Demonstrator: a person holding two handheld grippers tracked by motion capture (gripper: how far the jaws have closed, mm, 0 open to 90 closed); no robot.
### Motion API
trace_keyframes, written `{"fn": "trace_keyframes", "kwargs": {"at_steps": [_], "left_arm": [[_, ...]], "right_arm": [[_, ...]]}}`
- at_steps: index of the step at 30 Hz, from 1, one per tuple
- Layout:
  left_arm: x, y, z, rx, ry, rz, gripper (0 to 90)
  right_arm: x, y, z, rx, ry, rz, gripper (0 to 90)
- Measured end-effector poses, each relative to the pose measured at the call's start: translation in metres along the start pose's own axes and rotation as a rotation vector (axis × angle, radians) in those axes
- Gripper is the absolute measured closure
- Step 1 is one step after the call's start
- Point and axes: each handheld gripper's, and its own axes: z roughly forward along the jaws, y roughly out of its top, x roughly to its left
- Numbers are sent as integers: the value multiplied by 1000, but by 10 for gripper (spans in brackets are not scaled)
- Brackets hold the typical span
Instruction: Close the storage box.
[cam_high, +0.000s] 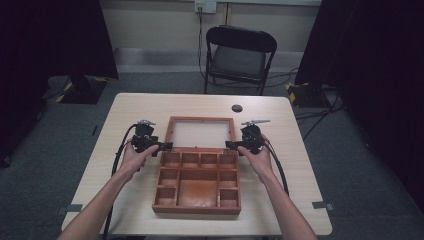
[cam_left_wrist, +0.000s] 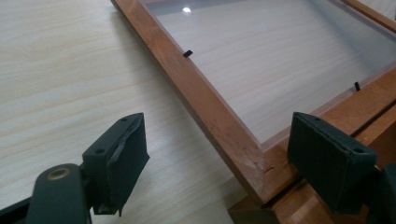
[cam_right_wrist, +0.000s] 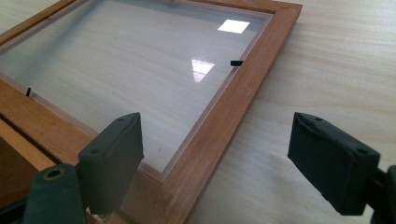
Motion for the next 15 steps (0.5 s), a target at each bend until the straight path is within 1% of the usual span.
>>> {"fn": "trace_keyframes", "kwargs": {"at_steps": [1, 2, 3, 4, 5, 6, 7, 8, 9, 13, 14, 15], "left_arm": [[0, 0, 1, -5, -5, -10, 191], [-1, 0, 4, -4, -11, -23, 185], [-1, 0, 4, -4, -11, -23, 181], [-4, 1, 6, 0, -9, -25, 173], [-4, 1, 6, 0, -9, -25, 170], [-6, 2, 8, -2, -13, -18, 170], [-6, 2, 8, -2, -13, -18, 169], [-7, 2, 9, -3, -22, -15, 169], [-8, 2, 11, -6, -31, -19, 163], [-9, 2, 13, -5, -42, -22, 156], [-9, 2, 15, -9, -57, -32, 156], [-9, 2, 15, -7, -63, -34, 155]], "right_arm": [[-1, 0, 2, 1, 9, 4, 156], [0, -1, 3, 17, 13, 23, 149], [-1, -1, 5, 16, 15, 17, 138], [-1, -1, 6, 23, 24, 44, 142], [-1, -1, 6, 23, 24, 44, 142], [-2, -1, 7, 27, 36, 58, 140], [-3, -1, 8, 26, 42, 62, 139], [-3, -1, 8, 26, 42, 62, 139], [-5, -2, 10, 27, 60, 93, 134], [-4, -3, 12, 16, 69, 102, 133], [-3, -4, 14, 6, 73, 97, 133], [-2, -4, 16, 5, 82, 109, 132]]}}
